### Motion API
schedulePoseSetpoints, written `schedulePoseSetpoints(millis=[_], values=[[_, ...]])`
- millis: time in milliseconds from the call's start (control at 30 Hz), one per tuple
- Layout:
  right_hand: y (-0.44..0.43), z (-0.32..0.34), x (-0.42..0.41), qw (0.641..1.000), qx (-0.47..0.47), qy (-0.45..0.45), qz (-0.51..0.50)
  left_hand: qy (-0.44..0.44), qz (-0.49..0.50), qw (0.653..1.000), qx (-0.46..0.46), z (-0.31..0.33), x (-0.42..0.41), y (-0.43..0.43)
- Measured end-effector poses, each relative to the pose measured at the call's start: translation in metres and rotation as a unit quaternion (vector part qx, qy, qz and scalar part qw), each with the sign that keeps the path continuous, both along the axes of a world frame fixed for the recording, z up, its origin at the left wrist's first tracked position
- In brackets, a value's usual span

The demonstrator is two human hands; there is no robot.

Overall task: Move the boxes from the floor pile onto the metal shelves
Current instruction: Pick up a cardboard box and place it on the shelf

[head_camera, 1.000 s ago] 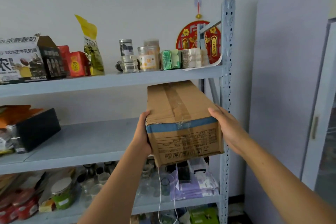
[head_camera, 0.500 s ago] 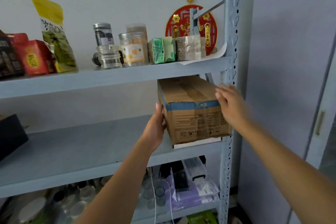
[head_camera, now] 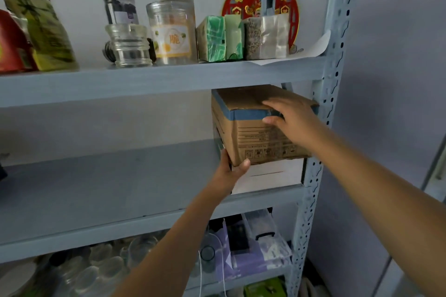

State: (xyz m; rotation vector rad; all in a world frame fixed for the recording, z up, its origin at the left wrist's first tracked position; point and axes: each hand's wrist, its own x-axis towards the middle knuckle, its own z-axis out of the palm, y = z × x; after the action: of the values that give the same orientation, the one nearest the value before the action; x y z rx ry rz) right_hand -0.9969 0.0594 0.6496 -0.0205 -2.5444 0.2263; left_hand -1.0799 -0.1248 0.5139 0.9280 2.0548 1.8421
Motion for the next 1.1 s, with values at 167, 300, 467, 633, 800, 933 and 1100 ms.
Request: schedulePoseSetpoints(millis=[167, 300, 467, 633, 800, 933, 1100], values=[[0.007, 0.002, -0.021, 0.999, -0.036, -0.02, 0.016, 0.0, 0.08, 0.997, -0.023, -0.01, -0.009, 0.016], [0.001, 0.002, -0.031, 0.999, -0.04, -0.021, 0.023, 0.005, 0.1, 0.995, -0.018, -0.015, -0.017, 0.013], [0.006, 0.001, -0.033, 0.999, -0.028, -0.024, 0.022, 0.01, 0.099, 0.993, -0.055, -0.014, -0.023, 0.011], [0.005, -0.002, -0.037, 1.0, -0.012, -0.01, 0.023, 0.002, 0.106, 0.992, -0.062, -0.018, -0.024, 0.014], [0.002, -0.004, -0.038, 1.0, 0.001, -0.004, 0.006, 0.004, 0.101, 0.991, -0.091, 0.0, -0.008, 0.01], [0.001, -0.004, -0.034, 1.0, -0.002, -0.008, 0.003, -0.01, 0.077, 0.993, -0.092, 0.006, -0.001, 0.007], [0.001, -0.004, -0.035, 0.999, -0.007, -0.029, -0.011, -0.038, 0.056, 0.996, -0.054, 0.029, 0.009, 0.0]])
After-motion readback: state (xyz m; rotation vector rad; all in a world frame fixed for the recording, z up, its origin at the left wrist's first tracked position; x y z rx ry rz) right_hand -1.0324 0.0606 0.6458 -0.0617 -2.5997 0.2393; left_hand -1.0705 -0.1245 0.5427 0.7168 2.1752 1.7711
